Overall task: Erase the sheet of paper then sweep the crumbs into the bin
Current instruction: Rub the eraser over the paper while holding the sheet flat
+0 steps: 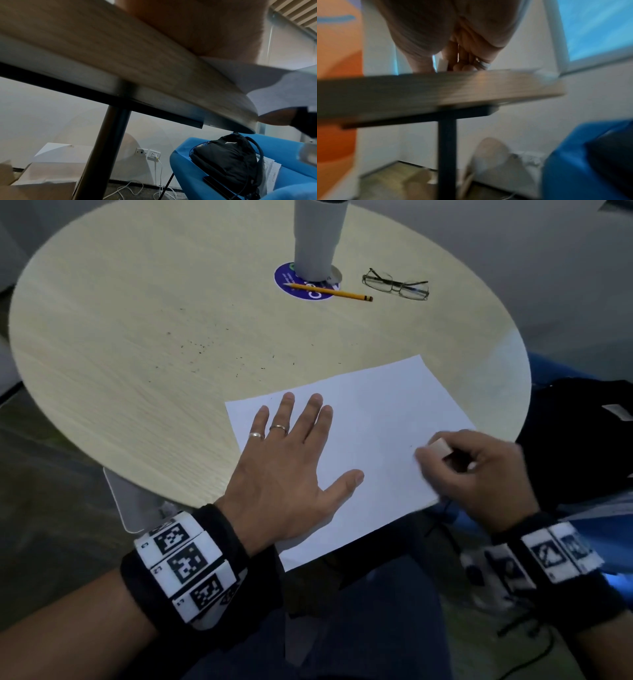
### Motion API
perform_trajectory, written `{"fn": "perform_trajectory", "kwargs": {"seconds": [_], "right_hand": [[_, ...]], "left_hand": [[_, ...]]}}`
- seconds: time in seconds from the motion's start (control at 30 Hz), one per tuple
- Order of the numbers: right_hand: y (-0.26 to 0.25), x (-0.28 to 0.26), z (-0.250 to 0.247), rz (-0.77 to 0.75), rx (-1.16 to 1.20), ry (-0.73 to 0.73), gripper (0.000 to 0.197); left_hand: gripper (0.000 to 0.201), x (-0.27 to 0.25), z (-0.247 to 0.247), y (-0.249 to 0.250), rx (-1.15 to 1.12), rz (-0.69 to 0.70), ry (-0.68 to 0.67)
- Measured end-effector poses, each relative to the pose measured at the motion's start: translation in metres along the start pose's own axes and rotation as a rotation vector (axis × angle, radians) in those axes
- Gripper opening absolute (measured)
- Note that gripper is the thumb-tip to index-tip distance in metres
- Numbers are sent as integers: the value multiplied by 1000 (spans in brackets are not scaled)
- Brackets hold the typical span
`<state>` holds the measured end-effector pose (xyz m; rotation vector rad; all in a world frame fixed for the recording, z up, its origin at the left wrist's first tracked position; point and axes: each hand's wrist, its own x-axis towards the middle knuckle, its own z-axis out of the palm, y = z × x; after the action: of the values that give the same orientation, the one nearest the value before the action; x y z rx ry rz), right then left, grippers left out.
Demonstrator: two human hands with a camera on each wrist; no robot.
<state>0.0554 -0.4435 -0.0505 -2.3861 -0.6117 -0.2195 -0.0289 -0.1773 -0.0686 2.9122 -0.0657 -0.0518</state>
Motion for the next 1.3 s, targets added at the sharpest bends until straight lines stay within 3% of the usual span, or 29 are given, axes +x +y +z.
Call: {"fn": "perform_trajectory", "kwargs": {"seconds": [0.07, 0.2, 0.4, 0.77, 0.87, 1.03, 1.17, 1.23, 1.3], "right_hand": [[14, 9, -13, 35, -66, 73, 28], [-3, 0, 4, -27, -67, 28, 23], [38, 24, -9, 145, -61, 140, 25], [24, 28, -11, 165, -44, 79, 15], [-16, 21, 0, 114, 46, 61, 15], [-66, -6, 30, -137, 52, -166, 15], [-18, 14, 10, 34, 20, -66, 22], [-22, 14, 8, 29, 4, -36, 18], [-49, 1, 19, -58, 27, -104, 16]], "left_hand": [[97, 0, 0, 1, 11, -3, -1], [99, 1, -1, 2, -15, -3, -10], [115, -3, -7, -13, 7, 99, -53], [120, 3, -21, -7, 0, 117, -14], [126, 6, -18, -9, -98, 85, -91], [137, 12, -14, -15, -77, 33, -140], [138, 14, -12, -14, -82, 16, -149], [139, 14, -12, -14, -88, 11, -144], [139, 14, -13, -14, -94, 12, -139]]}}
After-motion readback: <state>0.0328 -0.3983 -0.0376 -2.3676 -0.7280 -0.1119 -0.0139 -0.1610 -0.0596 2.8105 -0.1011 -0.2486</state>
